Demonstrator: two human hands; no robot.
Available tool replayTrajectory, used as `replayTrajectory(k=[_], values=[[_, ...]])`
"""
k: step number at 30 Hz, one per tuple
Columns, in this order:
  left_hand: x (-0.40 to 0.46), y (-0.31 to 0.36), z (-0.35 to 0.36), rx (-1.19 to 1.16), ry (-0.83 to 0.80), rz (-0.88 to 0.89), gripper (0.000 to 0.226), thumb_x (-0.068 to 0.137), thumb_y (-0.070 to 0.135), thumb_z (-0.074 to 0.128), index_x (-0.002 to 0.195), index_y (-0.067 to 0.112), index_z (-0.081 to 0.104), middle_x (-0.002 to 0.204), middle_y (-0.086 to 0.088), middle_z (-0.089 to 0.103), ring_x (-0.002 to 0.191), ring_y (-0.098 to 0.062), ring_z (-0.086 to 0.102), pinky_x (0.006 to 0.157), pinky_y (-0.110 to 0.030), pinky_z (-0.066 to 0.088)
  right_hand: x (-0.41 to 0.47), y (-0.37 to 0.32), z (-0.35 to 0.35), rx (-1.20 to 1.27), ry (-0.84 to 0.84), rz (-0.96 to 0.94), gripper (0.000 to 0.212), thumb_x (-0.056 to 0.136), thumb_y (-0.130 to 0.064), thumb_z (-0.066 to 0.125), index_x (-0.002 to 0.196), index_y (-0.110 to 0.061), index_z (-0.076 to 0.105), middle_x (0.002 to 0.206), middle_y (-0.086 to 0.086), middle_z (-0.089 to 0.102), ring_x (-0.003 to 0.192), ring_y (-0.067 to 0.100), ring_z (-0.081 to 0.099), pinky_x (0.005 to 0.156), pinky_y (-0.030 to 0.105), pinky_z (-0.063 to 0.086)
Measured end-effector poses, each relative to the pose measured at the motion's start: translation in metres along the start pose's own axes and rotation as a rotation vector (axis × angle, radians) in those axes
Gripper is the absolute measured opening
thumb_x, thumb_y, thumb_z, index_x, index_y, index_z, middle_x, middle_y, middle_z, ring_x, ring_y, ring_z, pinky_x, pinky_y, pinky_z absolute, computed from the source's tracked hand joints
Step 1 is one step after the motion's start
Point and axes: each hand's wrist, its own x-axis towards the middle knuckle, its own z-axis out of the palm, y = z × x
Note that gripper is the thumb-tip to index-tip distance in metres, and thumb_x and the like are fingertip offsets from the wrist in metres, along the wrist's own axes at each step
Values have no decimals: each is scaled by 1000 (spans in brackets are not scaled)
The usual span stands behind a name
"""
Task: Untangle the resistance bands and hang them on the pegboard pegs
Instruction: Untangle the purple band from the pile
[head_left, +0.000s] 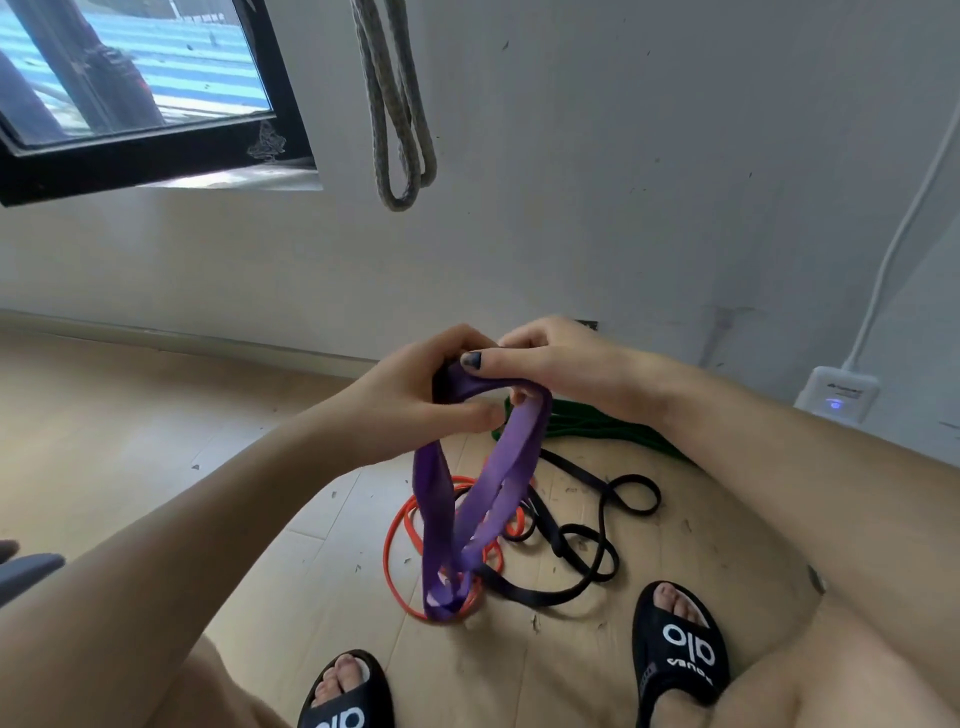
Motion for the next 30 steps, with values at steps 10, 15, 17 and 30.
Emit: replayTrajectory(k=[10,15,17,30], values=[[-7,-10,-10,95,48,-57,46,87,4,76,115,21,43,102,1,75,91,-21,75,79,-41,64,2,-19,-5,-136,189,18,24,87,-45,76,86,-22,72,83,-1,72,81,17,64,70,33,53],[-3,-24,-9,373,19,-63,34,77,31,68,106,23,51,96,-1,70,89,-25,68,79,-47,61,2,-24,-2,-36,263,-24,18,85,-32,80,78,-17,72,74,0,69,73,13,60,65,30,49],[2,-30,-4,421,0,-90,33,72,32,63,102,19,55,91,-4,68,85,-27,66,78,-51,58,0,-27,-5,-2,322,-22,16,82,-29,82,84,-18,71,77,1,68,74,14,60,64,28,48],[13,-32,-5,181,86,-105,22,90,31,76,94,14,63,73,-3,68,67,-16,73,69,-33,63,-13,7,-57,246,652,143,17,80,-11,77,87,-13,62,79,-3,78,54,5,51,57,26,42]])
